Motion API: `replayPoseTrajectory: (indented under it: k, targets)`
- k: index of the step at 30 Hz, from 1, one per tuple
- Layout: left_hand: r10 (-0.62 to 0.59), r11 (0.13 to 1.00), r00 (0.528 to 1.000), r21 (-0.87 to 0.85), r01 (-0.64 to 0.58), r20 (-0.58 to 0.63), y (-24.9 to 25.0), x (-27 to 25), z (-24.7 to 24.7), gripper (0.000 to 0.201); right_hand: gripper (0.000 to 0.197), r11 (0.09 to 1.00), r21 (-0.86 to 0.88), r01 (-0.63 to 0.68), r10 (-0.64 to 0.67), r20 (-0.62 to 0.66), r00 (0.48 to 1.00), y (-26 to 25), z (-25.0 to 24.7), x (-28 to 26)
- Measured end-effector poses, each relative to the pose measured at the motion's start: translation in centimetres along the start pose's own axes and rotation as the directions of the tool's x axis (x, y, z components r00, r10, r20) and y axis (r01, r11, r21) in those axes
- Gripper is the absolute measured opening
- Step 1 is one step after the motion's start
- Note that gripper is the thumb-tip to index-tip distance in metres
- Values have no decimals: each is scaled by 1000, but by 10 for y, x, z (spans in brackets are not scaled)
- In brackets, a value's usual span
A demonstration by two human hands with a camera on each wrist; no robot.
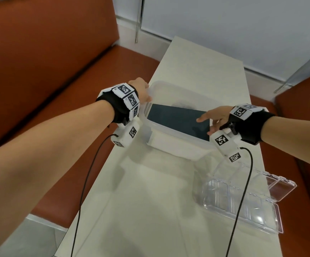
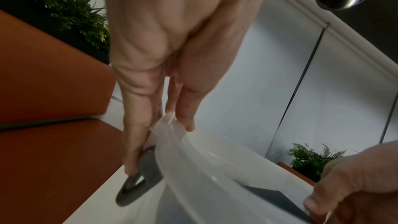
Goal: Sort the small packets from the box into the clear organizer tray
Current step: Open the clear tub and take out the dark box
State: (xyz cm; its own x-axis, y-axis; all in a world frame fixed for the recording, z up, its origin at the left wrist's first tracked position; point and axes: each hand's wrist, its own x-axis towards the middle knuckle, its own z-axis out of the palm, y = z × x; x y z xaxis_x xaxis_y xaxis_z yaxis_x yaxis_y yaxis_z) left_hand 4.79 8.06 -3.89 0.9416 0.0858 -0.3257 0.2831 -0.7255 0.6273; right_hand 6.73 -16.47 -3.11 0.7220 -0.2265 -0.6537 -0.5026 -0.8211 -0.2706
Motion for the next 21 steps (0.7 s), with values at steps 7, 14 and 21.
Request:
replayPoseTrajectory:
  k: [7, 14, 21]
  targets:
    - [-13, 999, 1000, -53, 13, -7, -1, -1, -2, 66, 29, 1000, 17, -13, 14, -38, 999, -5, -8, -8]
    - [-7, 999, 1000, -46, 6, -9, -2, 3, -1, 67, 67, 978, 192, 82, -73, -52, 996, -8, -2, -21]
    - [30, 996, 999, -85, -32, -26, -8, 3, 2, 53, 71, 922, 347, 170, -149, -88, 985, -9, 0, -32]
